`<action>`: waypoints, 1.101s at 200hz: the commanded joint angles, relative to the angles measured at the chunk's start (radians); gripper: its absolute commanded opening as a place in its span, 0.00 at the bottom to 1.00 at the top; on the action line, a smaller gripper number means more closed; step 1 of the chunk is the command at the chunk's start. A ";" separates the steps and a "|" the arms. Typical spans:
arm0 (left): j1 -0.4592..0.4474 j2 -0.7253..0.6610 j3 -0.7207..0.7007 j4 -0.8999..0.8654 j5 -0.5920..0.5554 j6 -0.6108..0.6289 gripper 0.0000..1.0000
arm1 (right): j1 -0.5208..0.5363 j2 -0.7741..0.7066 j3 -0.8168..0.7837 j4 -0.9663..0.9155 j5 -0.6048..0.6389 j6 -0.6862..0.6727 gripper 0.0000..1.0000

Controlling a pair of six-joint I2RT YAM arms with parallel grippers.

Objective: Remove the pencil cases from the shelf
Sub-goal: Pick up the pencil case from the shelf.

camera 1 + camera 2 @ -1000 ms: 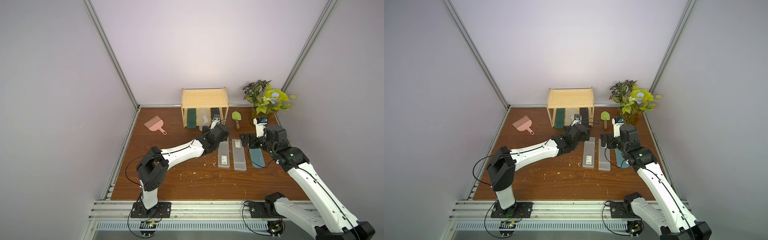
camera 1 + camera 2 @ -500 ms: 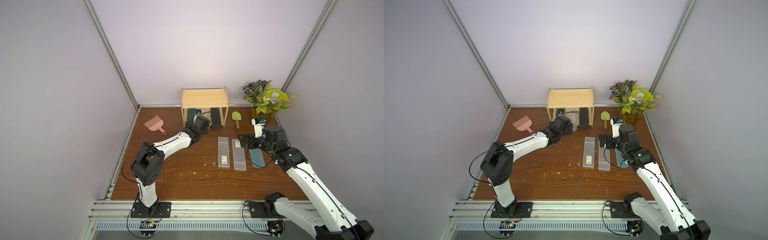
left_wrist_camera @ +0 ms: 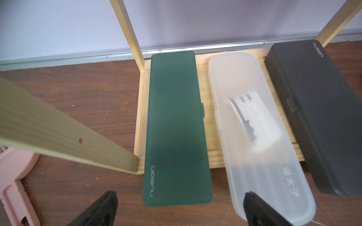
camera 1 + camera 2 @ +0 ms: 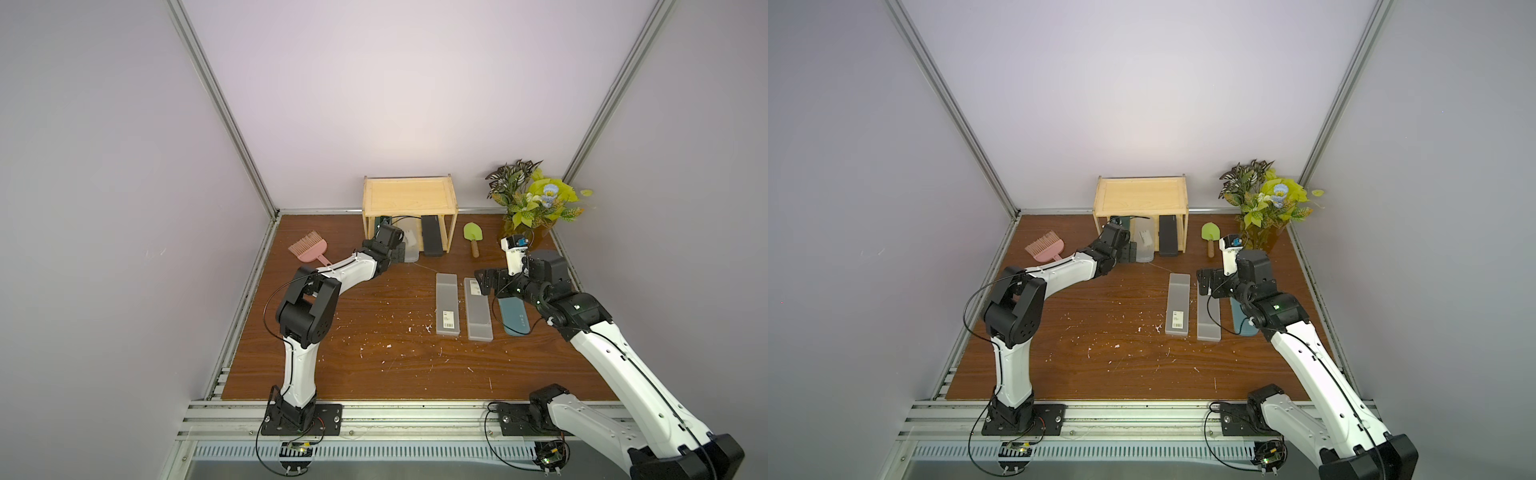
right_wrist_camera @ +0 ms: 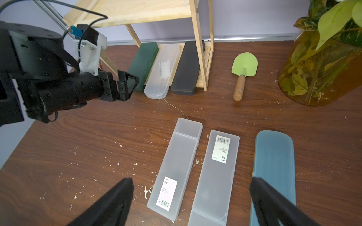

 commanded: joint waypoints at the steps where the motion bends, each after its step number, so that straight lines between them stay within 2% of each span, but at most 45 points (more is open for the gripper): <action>1: 0.018 0.029 0.030 0.014 0.036 0.017 0.99 | -0.003 0.007 0.019 0.008 0.009 -0.020 1.00; 220: 0.052 0.102 0.026 0.050 0.045 0.018 0.99 | -0.004 0.031 0.029 0.000 0.017 -0.019 1.00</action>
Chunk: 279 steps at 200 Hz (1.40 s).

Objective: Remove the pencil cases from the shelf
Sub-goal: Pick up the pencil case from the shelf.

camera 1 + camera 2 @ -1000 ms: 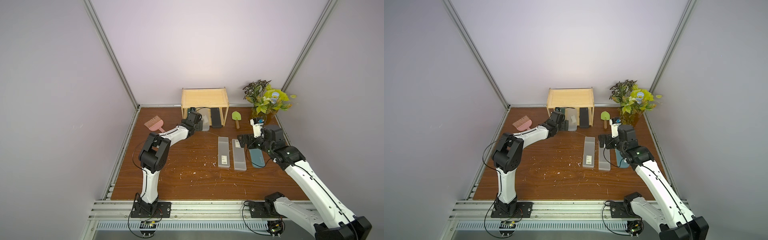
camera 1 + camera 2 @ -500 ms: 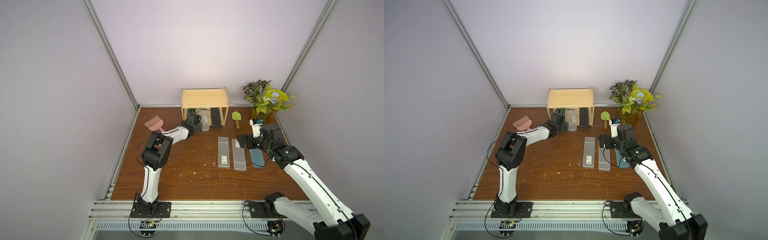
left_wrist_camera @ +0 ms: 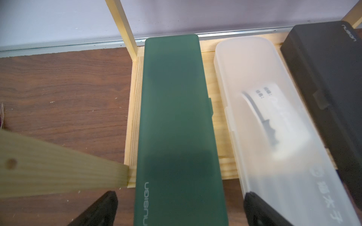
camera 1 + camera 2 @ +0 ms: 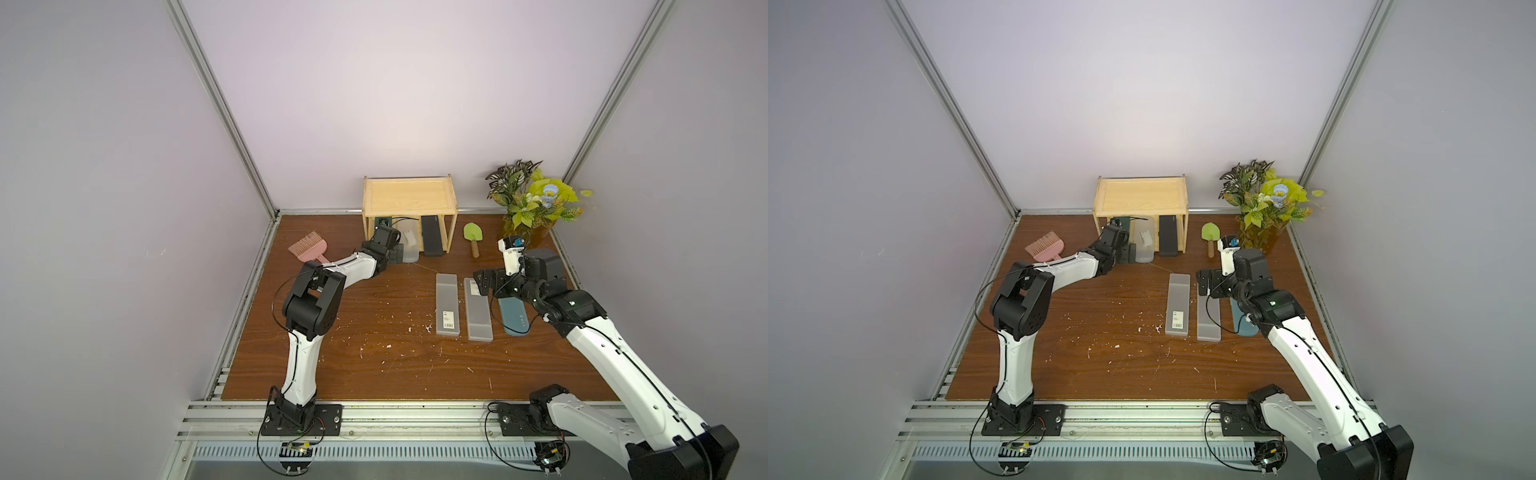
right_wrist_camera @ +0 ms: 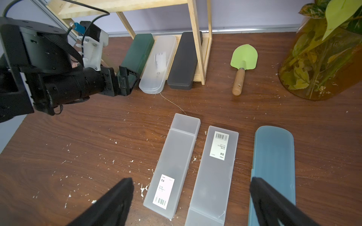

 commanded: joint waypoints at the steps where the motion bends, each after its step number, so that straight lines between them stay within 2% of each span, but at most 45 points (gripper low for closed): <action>1: 0.013 0.024 0.012 0.006 0.006 0.007 0.99 | -0.003 -0.001 0.029 0.006 0.011 -0.016 1.00; 60: 0.018 0.032 0.013 0.006 0.015 0.004 0.98 | -0.003 0.001 0.035 0.005 0.002 -0.009 0.99; 129: 0.018 0.025 0.000 0.005 0.018 0.002 0.79 | -0.004 -0.001 0.036 0.003 0.002 -0.006 0.99; 166: 0.020 0.018 -0.006 0.000 0.006 0.000 0.76 | -0.003 -0.001 0.043 -0.002 0.002 -0.008 0.99; 189: 0.020 0.015 -0.009 -0.001 0.002 -0.004 0.67 | -0.003 -0.003 0.048 -0.006 0.005 -0.010 1.00; 214: 0.020 0.012 -0.009 -0.007 0.000 -0.006 0.65 | -0.003 -0.006 0.053 -0.012 0.007 -0.012 0.99; 235: 0.020 0.007 -0.012 -0.018 -0.008 -0.011 0.57 | -0.003 -0.010 0.057 -0.018 0.010 -0.013 1.00; 279: 0.020 -0.032 -0.037 -0.058 -0.004 -0.024 0.58 | -0.003 -0.019 0.066 -0.024 0.007 -0.013 1.00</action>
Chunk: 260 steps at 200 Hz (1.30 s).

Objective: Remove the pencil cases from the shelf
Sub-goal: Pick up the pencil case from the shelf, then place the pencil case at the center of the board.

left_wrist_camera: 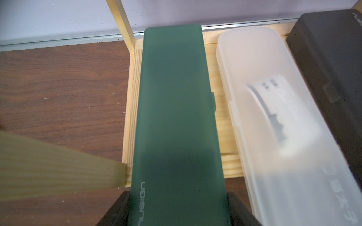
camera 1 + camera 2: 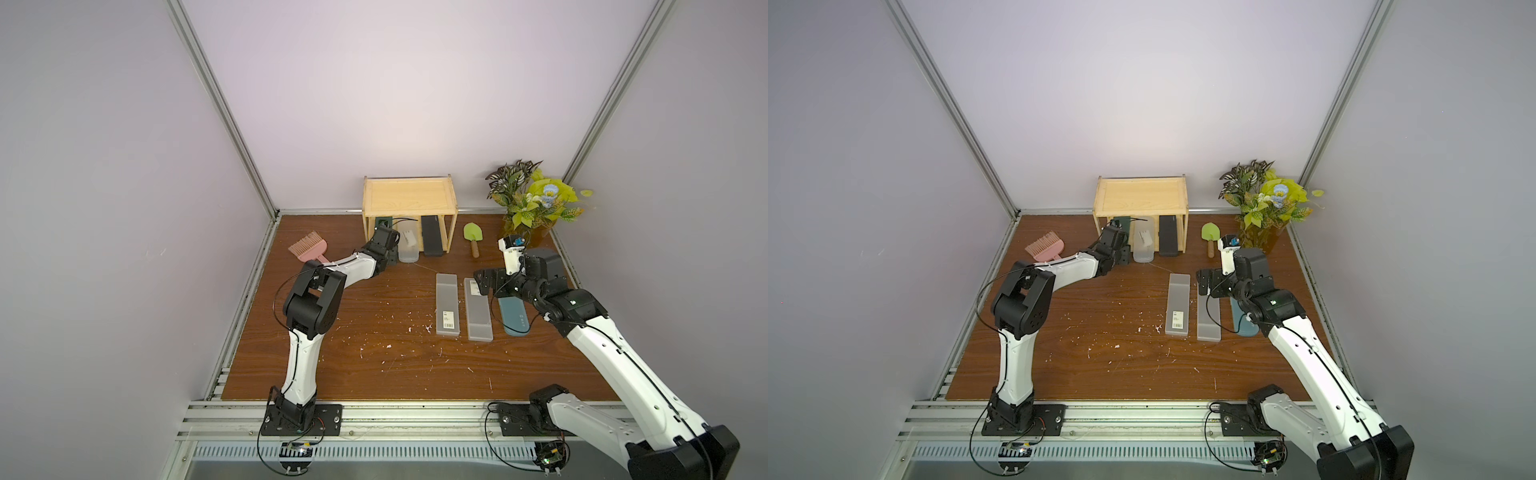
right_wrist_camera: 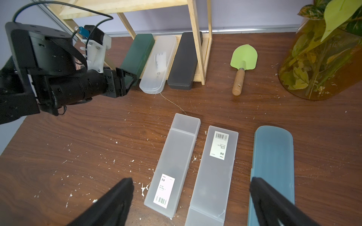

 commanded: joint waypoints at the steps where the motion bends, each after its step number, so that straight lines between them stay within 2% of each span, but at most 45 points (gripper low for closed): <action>1: 0.012 -0.042 -0.031 -0.058 -0.016 -0.020 0.58 | -0.004 -0.021 0.051 -0.009 0.007 -0.013 1.00; 90: 0.005 -0.321 -0.310 -0.046 0.056 -0.102 0.58 | -0.001 -0.076 0.035 -0.005 -0.023 -0.001 0.99; 175: -0.128 -0.518 -0.560 -0.048 -0.009 -0.210 0.58 | -0.003 -0.115 -0.010 0.014 -0.053 0.012 1.00; 239: -0.214 -0.803 -0.772 -0.104 -0.049 -0.316 0.58 | -0.003 -0.123 -0.063 0.064 -0.085 0.044 1.00; 260: -0.241 -0.877 -0.845 -0.129 -0.063 -0.355 0.61 | -0.003 -0.121 -0.082 0.086 -0.097 0.053 1.00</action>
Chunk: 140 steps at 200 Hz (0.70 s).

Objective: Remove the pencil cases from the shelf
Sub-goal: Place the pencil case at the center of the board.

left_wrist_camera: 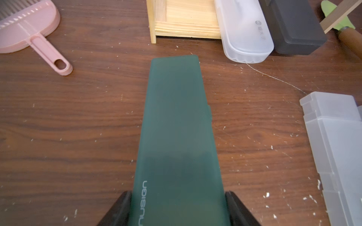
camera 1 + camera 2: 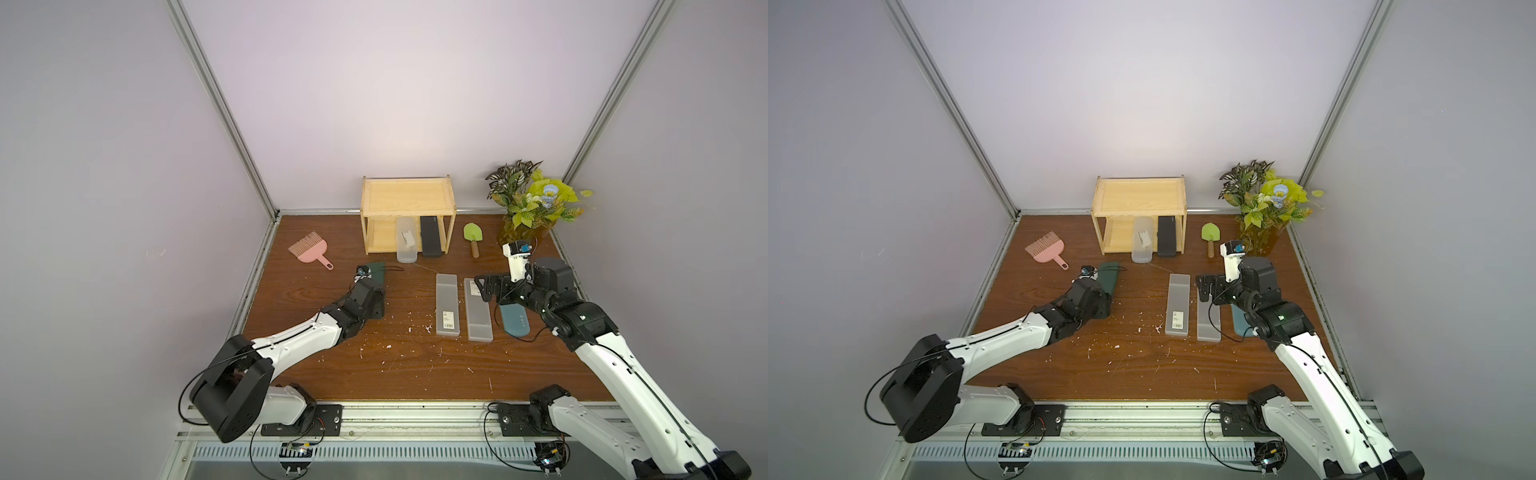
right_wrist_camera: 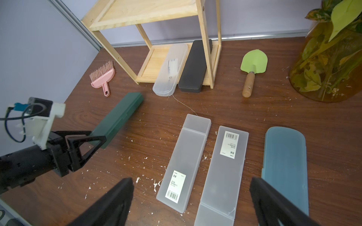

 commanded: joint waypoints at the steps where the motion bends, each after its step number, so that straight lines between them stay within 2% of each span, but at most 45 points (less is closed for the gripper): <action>1: -0.031 -0.072 -0.062 -0.042 -0.041 -0.071 0.62 | -0.002 -0.014 -0.014 0.060 -0.033 0.023 1.00; 44: -0.079 -0.118 -0.134 -0.046 -0.017 -0.118 0.62 | -0.003 0.009 -0.026 0.090 -0.044 0.033 1.00; 61: -0.096 -0.097 -0.142 -0.044 -0.021 -0.132 0.71 | -0.002 0.010 -0.027 0.099 -0.040 0.036 1.00; 94: -0.096 -0.043 -0.133 -0.007 -0.023 -0.122 0.79 | -0.003 0.025 -0.030 0.101 -0.037 0.031 1.00; 111: -0.096 0.002 -0.097 -0.013 -0.036 -0.103 0.93 | -0.002 0.024 -0.035 0.099 -0.029 0.027 1.00; 140: -0.087 0.085 0.007 -0.046 -0.118 -0.062 1.00 | -0.003 0.032 -0.036 0.095 -0.019 0.020 0.99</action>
